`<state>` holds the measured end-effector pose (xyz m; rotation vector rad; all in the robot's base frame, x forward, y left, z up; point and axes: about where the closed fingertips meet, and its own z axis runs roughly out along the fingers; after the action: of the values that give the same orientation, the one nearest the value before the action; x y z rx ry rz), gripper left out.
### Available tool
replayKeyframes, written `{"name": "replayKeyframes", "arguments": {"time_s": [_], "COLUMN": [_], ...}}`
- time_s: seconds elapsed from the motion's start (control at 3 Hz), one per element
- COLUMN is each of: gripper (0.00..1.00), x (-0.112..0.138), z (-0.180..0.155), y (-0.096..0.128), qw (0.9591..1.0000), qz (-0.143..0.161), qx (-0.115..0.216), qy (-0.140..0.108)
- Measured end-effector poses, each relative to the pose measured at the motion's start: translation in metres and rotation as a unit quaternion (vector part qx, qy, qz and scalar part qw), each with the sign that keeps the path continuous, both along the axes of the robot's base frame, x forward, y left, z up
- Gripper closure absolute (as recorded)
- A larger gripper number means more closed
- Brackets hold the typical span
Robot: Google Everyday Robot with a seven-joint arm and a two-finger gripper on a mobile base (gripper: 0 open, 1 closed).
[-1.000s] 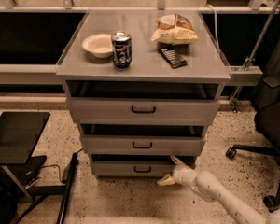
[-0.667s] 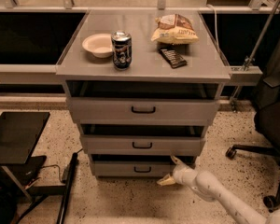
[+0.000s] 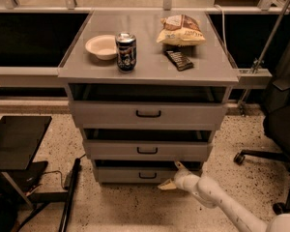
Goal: Open bottom drawer
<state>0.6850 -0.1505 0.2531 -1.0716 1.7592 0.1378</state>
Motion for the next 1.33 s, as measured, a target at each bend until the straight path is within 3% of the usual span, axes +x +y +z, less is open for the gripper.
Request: {"name": "replayKeyframes", "arguments": {"time_s": [0.33,0.67,1.0,1.33], "gripper": [0.0,0.0,0.0,0.0], "x": [0.0,0.017,0.013,0.012], "z": [0.0,-0.024,-0.043,-0.043], "y": [0.0,-0.01,-0.017,-0.018], "qw": [1.0,0.9988,0.9973,0.9974], "qz": [0.0,-0.028,-0.028,-0.028], "qx": [0.0,-0.031,-0.058,-0.056], "qy": [0.0,0.024,0.036,0.036]}}
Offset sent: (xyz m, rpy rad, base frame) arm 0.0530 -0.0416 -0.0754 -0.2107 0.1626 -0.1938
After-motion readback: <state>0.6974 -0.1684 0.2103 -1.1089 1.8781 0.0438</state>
